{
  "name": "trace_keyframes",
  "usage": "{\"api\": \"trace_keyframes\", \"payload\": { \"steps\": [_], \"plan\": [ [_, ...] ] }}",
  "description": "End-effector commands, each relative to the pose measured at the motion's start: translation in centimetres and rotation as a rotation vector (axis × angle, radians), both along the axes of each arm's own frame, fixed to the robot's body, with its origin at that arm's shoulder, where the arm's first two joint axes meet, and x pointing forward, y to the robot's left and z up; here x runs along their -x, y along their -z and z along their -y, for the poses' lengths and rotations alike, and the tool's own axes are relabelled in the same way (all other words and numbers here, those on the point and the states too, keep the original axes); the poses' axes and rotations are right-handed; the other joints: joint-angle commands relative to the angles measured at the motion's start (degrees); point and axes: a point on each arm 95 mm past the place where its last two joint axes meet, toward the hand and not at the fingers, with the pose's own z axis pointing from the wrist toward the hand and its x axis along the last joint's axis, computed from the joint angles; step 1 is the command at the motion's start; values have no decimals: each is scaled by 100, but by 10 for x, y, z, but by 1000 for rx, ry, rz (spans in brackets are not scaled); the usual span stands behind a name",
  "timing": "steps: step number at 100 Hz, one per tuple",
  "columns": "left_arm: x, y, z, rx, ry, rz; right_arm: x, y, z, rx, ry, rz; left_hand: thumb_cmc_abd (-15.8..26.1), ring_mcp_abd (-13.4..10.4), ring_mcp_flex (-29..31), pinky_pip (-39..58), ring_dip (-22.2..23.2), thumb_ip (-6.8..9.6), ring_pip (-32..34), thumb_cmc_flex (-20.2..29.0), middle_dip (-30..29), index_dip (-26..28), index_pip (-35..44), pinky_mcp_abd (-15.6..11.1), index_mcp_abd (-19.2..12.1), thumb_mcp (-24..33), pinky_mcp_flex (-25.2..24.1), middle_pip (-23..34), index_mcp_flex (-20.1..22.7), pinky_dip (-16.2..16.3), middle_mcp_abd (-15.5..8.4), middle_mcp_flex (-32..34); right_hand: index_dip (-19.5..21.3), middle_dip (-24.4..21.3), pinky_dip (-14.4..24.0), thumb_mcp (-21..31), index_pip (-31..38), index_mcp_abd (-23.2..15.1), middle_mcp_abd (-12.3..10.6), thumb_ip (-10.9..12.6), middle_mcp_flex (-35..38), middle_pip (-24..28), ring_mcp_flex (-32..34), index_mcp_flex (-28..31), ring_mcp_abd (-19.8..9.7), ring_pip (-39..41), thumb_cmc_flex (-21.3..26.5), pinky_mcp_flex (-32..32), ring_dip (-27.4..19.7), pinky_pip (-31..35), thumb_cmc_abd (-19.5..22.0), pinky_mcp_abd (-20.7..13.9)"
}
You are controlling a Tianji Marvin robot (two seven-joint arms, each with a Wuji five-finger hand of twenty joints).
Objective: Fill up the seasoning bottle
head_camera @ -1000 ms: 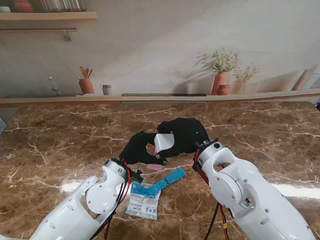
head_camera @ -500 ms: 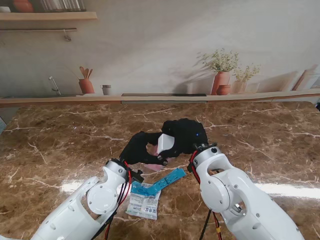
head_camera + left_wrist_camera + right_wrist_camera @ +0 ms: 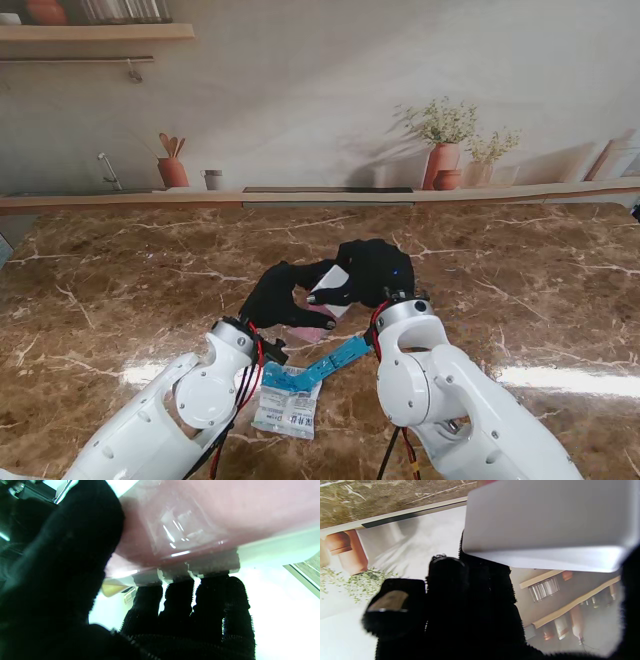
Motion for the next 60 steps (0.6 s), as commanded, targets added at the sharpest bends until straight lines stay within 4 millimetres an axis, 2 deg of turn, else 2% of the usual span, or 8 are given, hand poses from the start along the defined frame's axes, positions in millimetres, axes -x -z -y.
{"api": "trace_keyframes", "payload": {
  "steps": [1, 15, 21, 27, 37, 42, 53, 60],
  "plan": [
    [-2, -9, 3, 23, -2, 27, 2, 6, -4, -3, -2, -33, 2083, -14, 447, 252, 254, 456, 687, 1200, 290, -73, 6774, -281, -907, 1765, 7, 781, 233, 214, -578, 612, 39, 165, -113, 1131, 964, -780, -803, 820, 925, 2381, 180, 996, -183, 268, 844, 286, -17, 546, 839, -71],
    [-2, -10, 3, 22, 0, 32, 3, 5, -6, -6, 31, -40, 2081, -4, 447, 256, 261, 457, 684, 1197, 297, -78, 6783, -290, -913, 1762, 8, 782, 243, 220, -578, 621, 21, 124, -126, 1033, 914, -768, -791, 925, 924, 2473, 180, 1129, -180, 363, 772, 323, -38, 694, 993, -147],
    [-2, -10, 3, 19, 1, 34, 4, 4, -6, -1, 54, -47, 2081, -10, 445, 258, 265, 458, 684, 1198, 298, -82, 6783, -290, -915, 1763, 6, 779, 241, 222, -583, 619, 189, 49, -198, 839, 749, -684, -755, 1322, 921, 2584, 174, 1342, -158, 478, 565, 344, -95, 862, 1345, -213],
    [-2, -10, 3, 17, 2, 36, 4, 4, -6, 6, 84, -55, 2079, -15, 445, 258, 270, 459, 685, 1201, 300, -84, 6787, -292, -915, 1764, 3, 775, 245, 224, -581, 614, 778, -6, -245, 509, 433, -576, -694, 1677, 920, 2681, 170, 1558, -119, 587, 372, 370, -139, 1046, 1730, -266],
    [-2, -9, 3, 3, 7, 45, 4, 1, -7, 2, 133, -61, 2073, -25, 441, 258, 272, 458, 680, 1194, 307, -86, 6793, -286, -937, 1760, -1, 779, 252, 226, -609, 624, 639, -93, -237, -640, 401, -383, -516, 1935, 930, 2838, 165, 1796, 9, 770, 205, 422, -206, 1347, 2461, -358],
    [-2, -8, 4, 2, 9, 46, 4, -1, -7, -9, 133, -57, 2066, -26, 441, 255, 273, 459, 676, 1192, 308, -88, 6797, -299, -947, 1760, 12, 777, 259, 221, -608, 627, 552, -160, -283, -878, 357, -365, -477, 2086, 927, 2788, 160, 1773, 55, 719, -58, 418, -273, 1326, 2601, -368],
    [-1, -8, 4, 4, 10, 46, 7, -4, -3, 16, 116, -20, 2061, -38, 440, 243, 271, 462, 664, 1188, 309, -93, 6801, -322, -978, 1761, 17, 771, 266, 207, -630, 634, 291, -549, -754, -785, -436, -435, -579, 2171, 911, 1648, 159, 904, 157, -470, -779, 38, -818, 404, 2945, -381],
    [-1, -8, 4, 5, 8, 46, 11, -6, -1, 33, 96, 2, 2052, -41, 437, 245, 271, 464, 657, 1189, 310, -94, 6806, -333, -988, 1762, 16, 768, 276, 204, -647, 639, 204, -394, -395, -707, -1243, -402, -546, 2189, 625, 406, -16, 56, 241, -1939, -1091, -1026, -1017, -232, 3131, -391]
  ]
}}
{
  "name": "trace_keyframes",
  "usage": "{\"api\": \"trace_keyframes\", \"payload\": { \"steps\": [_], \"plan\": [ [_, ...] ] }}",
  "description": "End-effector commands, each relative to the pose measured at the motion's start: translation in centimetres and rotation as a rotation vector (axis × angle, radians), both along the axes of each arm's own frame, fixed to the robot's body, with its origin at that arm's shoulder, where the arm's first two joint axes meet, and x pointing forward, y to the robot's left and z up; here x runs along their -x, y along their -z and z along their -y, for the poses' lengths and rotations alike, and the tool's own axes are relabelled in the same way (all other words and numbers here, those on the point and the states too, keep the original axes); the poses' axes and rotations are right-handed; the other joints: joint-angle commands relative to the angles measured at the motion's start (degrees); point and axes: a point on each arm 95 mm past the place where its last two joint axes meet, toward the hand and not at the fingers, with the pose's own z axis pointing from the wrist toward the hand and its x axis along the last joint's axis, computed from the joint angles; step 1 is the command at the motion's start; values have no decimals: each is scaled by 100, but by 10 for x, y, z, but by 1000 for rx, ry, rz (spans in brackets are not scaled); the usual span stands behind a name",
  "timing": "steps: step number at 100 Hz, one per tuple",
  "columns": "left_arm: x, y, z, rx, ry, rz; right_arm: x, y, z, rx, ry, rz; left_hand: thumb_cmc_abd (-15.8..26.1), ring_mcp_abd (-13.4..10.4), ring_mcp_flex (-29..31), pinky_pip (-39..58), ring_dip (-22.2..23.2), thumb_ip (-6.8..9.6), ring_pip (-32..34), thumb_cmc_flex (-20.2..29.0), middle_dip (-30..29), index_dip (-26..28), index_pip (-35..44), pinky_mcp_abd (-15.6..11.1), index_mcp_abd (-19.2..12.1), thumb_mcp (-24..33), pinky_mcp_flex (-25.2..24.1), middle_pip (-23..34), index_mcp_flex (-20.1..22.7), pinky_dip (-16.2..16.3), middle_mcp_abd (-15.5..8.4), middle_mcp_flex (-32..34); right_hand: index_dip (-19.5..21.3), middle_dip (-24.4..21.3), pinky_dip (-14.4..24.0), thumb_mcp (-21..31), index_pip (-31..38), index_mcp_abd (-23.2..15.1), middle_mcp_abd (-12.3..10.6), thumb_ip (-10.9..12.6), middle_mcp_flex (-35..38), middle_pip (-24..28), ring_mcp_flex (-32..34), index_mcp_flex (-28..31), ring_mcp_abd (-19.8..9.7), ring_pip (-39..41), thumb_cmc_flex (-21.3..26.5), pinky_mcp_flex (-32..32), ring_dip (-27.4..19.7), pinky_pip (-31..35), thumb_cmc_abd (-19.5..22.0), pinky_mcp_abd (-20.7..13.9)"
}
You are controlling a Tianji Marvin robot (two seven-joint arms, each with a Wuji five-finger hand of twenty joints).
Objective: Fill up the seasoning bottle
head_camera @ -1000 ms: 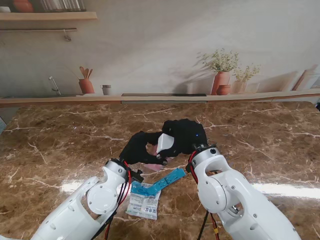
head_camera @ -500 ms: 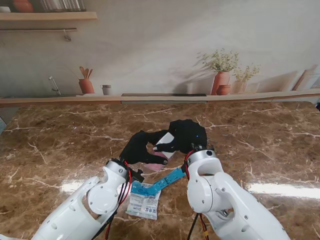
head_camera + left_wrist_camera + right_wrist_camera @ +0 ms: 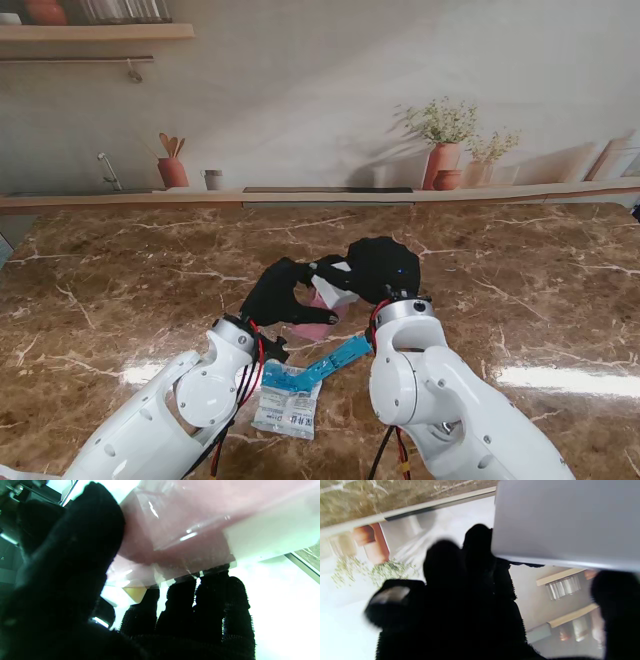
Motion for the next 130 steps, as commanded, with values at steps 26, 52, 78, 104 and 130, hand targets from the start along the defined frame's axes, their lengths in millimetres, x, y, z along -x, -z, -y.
{"api": "trace_keyframes", "payload": {
  "steps": [26, 52, 78, 104, 130],
  "plan": [
    [0, -4, 0, 11, -5, 15, 19, -13, 15, 9, -83, 15, 1670, -72, 387, 251, 229, 466, 565, 1177, 336, 11, 7738, -404, -797, 1756, -36, 789, 198, 144, -902, 643, -363, -391, 738, 218, -2324, 41, -29, 208, -3968, -2750, -3600, -3458, -72, -3837, -229, -3470, -347, -2614, -149, -384],
    [0, -4, -1, 12, -6, 16, 16, -23, 45, -90, -330, -109, 1667, -86, 354, 239, 267, 465, 541, 1182, 381, 39, 7768, -445, -850, 1755, -74, 773, 196, 126, -942, 630, -352, -1203, 911, 24, -3163, -130, 481, 1201, -5984, -3487, -5418, -4729, 150, -4971, 2153, -4840, -1266, -5288, -1085, 2],
    [1, -5, 0, 16, 4, 23, 1, -17, 66, -254, -466, -322, 1673, -92, 320, 222, 300, 465, 521, 1196, 431, 80, 7809, -454, -876, 1750, -107, 775, 207, 110, -981, 616, 119, -1625, 838, 3622, -3366, 1089, 582, 191, -6522, -3785, -5810, -5492, -22, -5260, 2439, -4849, -1628, -5791, -1851, -159],
    [3, -5, 1, 20, 19, 32, -29, -8, 80, -379, -583, -517, 1677, -109, 306, 204, 322, 463, 500, 1194, 455, 125, 7835, -467, -922, 1744, -122, 783, 213, 94, -1021, 618, 90, -1748, 907, 2763, -3216, 803, 240, -205, -5899, -3483, -5746, -5014, -422, -5161, 2610, -4749, -1673, -5738, -2283, -272],
    [5, -4, 2, 23, 24, 32, -36, 2, 70, -348, -618, -556, 1680, -108, 316, 207, 336, 463, 491, 1187, 464, 151, 7836, -471, -942, 1746, -126, 789, 226, 89, -1031, 626, -235, -697, 1212, 2197, -2306, 24, -244, -457, -4340, -2698, -4924, -3493, -455, -4623, 2551, -4485, -1199, -5331, -2470, -314]
  ]
}}
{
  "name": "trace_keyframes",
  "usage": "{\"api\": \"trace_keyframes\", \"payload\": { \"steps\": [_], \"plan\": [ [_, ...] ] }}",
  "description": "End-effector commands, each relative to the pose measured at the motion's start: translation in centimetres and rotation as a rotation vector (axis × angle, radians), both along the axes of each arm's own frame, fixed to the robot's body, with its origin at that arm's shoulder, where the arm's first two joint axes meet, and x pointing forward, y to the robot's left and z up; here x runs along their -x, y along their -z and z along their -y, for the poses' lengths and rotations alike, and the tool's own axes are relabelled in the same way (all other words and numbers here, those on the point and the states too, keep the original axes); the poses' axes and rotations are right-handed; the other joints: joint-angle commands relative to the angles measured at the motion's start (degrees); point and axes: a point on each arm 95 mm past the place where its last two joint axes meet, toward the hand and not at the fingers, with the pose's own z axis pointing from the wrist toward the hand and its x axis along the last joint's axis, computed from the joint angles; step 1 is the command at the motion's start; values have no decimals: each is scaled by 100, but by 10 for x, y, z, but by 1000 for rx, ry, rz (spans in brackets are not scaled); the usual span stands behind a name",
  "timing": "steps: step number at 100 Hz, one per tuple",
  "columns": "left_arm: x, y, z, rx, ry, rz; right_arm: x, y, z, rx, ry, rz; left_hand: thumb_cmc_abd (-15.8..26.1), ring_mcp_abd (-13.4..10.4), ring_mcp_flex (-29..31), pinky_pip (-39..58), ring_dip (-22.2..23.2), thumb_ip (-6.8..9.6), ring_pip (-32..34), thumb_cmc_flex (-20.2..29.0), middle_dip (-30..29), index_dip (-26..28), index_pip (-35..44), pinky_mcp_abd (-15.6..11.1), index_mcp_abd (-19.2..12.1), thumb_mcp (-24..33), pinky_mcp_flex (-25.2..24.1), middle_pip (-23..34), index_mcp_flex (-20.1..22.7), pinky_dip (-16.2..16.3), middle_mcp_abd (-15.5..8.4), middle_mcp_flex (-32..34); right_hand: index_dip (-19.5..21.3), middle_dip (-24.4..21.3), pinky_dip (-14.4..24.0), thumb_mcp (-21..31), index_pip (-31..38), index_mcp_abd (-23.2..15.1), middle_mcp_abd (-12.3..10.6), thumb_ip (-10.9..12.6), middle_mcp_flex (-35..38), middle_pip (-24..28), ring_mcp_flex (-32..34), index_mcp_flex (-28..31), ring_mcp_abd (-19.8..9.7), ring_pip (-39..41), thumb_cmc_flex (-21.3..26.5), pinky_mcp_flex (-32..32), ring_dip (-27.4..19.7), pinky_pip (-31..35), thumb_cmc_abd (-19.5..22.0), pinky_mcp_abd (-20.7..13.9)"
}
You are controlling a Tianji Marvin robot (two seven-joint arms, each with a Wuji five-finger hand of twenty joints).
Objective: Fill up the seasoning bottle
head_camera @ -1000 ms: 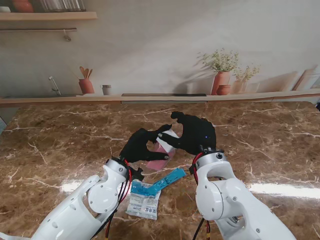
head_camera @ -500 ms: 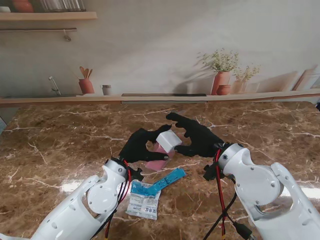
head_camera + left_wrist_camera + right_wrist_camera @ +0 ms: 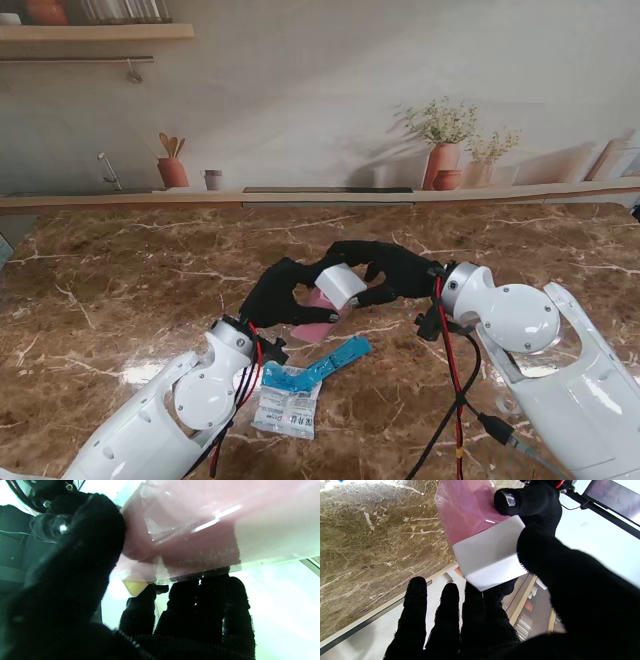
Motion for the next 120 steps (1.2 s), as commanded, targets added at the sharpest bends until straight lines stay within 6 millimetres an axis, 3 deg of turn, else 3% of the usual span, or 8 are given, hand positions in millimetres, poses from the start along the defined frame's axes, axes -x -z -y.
{"api": "trace_keyframes", "payload": {
  "steps": [1, 21, 46, 62, 73, 91, 106, 120],
  "plan": [
    [2, -3, 3, 12, 5, 8, 3, 7, -5, 21, -18, -16, 1280, -129, 318, 207, 199, 462, 491, 1186, 466, -35, 9020, -473, -558, 1746, -109, 861, 104, 88, -1233, 638, -51, 508, 289, -63, 694, -648, -394, -197, 366, 359, 255, 600, -149, 222, 36, 92, 288, 284, -185, -191],
    [3, -1, 3, 32, -16, -8, 5, 10, -16, 91, -10, 95, 1291, -147, 318, 214, 215, 455, 498, 1178, 481, -20, 9016, -487, -571, 1747, -110, 866, 82, 87, -1254, 626, 532, 1500, 599, 271, 1435, -1342, -749, -290, 1325, 1004, 1295, 1412, -156, 1102, 104, 615, 1116, 1077, -466, -141],
    [2, -1, 2, 46, -29, -8, 9, 8, -14, 24, -84, 67, 1294, -150, 305, 211, 224, 455, 494, 1188, 490, -15, 9027, -506, -582, 1748, -124, 868, 80, 85, -1254, 616, -377, 225, 250, 228, -3, -493, -297, -256, 323, -212, 788, 419, -6, 36, -177, 287, 381, 616, -573, -27],
    [4, -5, 1, 47, -27, 13, 6, 9, -11, 18, -85, 27, 1297, -154, 289, 210, 228, 452, 486, 1184, 498, 2, 9047, -519, -599, 1743, -129, 869, 75, 84, -1274, 607, -495, 191, 271, 185, -128, 196, -30, -254, 45, -92, 836, -174, -49, 102, -148, 342, 430, 583, -505, -84],
    [5, -5, 1, 47, -26, 20, 4, 10, -9, 4, -75, 11, 1296, -144, 284, 208, 232, 451, 483, 1191, 504, 10, 9056, -526, -592, 1744, -132, 871, 71, 82, -1269, 606, -581, 350, 299, 117, -202, 321, -21, -261, -399, 77, 622, -552, -14, 217, -159, 238, 596, 521, -468, -109],
    [5, -6, 1, 44, -22, 21, 4, 8, -4, 25, -87, -12, 1294, -134, 287, 212, 239, 452, 489, 1192, 507, 13, 9061, -522, -585, 1740, -135, 870, 80, 85, -1257, 604, -426, 498, 324, -85, -196, -14, 379, -215, -2254, 20, -1029, -1050, 49, 312, -68, -182, 622, 267, -309, -407],
    [6, -8, 3, 44, -18, 26, 2, 9, -4, 50, -101, -11, 1296, -133, 289, 220, 238, 453, 492, 1193, 508, 15, 9062, -519, -588, 1741, -129, 874, 85, 88, -1256, 611, 168, 390, 393, 238, 311, -628, 317, -82, -2198, 230, -949, -825, 18, 571, 404, -55, 553, 355, -133, -408],
    [6, -8, 5, 46, -19, 26, 1, 13, -10, 72, -80, 29, 1297, -134, 291, 223, 238, 452, 496, 1186, 512, 18, 9064, -513, -588, 1740, -136, 881, 87, 90, -1265, 617, 793, 385, 440, 190, 944, -1158, 179, -172, -1755, 500, -651, -26, -12, 743, 327, 94, 571, 533, -169, -380]
  ]
}}
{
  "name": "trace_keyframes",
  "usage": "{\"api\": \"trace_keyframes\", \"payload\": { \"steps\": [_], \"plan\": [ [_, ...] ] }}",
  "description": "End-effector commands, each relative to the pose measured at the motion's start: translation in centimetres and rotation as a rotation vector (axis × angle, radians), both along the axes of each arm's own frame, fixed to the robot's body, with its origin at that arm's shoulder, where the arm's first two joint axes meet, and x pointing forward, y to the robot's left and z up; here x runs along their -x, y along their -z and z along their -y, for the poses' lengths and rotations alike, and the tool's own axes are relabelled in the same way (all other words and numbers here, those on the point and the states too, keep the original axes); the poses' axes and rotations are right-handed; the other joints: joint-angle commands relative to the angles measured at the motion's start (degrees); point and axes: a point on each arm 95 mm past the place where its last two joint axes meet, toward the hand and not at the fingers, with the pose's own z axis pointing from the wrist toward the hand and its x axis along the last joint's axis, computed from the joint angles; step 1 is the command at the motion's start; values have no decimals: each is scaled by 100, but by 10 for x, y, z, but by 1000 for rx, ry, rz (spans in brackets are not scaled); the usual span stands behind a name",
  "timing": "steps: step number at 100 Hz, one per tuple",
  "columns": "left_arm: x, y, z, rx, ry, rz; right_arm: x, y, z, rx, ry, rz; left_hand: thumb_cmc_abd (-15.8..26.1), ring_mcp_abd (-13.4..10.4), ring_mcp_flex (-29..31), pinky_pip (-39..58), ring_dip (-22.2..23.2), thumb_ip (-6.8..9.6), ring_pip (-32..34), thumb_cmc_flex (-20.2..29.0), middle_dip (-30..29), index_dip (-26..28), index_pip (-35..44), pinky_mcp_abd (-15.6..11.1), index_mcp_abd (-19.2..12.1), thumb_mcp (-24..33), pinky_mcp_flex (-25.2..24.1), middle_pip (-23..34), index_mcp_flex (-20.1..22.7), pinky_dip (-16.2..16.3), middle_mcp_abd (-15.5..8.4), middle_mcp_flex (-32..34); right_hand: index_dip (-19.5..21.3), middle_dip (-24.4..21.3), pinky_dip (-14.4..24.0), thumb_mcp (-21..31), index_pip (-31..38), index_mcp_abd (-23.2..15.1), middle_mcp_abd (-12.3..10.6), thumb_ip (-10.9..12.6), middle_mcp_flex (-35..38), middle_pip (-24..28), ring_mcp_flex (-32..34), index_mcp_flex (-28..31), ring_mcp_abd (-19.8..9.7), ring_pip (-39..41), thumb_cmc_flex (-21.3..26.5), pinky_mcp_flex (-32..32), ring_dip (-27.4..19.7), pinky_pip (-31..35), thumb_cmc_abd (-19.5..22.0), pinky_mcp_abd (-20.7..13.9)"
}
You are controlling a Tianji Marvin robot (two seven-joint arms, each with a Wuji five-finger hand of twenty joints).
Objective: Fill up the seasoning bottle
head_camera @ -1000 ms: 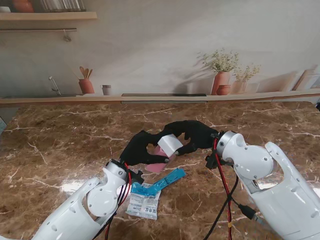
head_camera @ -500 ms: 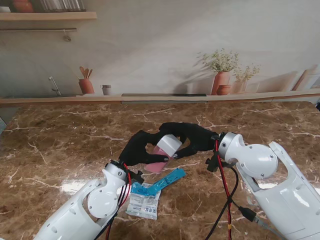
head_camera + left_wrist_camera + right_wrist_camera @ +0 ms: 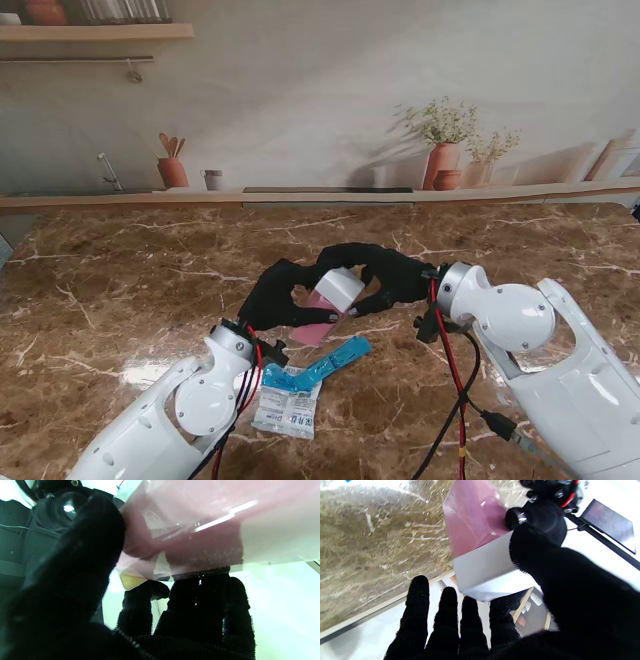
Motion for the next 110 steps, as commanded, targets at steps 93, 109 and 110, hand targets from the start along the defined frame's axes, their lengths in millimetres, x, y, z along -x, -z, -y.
{"api": "trace_keyframes", "payload": {
  "steps": [93, 109, 110],
  "plan": [
    [1, -6, 2, 13, -54, -19, 18, 12, -22, -35, 194, 257, 1356, -188, 157, 157, 387, 410, 565, 1295, 636, -1496, 4010, -534, 643, 1638, -193, 1339, -2076, 160, -1652, 234, -685, 1978, 321, 207, 3936, -1541, -991, -1288, 5995, 1142, 4569, 4208, -262, 2086, -83, 2312, 1521, 3498, -1376, 237],
    [1, -6, 2, 18, -72, -18, 22, 13, -24, -62, 247, 247, 1347, -183, 168, 157, 417, 416, 595, 1330, 592, -2007, 3108, -536, 666, 1623, -204, 1440, -1994, 169, -1696, 153, -706, 1968, 311, 251, 3973, -1448, -947, -1280, 6025, 1141, 4588, 4210, -201, 2104, -90, 2299, 1527, 3545, -1363, 297],
    [1, -6, 2, 18, -73, -18, 22, 13, -24, -63, 250, 247, 1348, -182, 167, 157, 417, 416, 594, 1330, 590, -2015, 3095, -535, 649, 1622, -205, 1442, -1992, 169, -1699, 151, -707, 1968, 311, 247, 3973, -1446, -943, -1281, 6026, 1142, 4589, 4207, -200, 2105, -96, 2300, 1527, 3547, -1366, 298]
  ]
}}
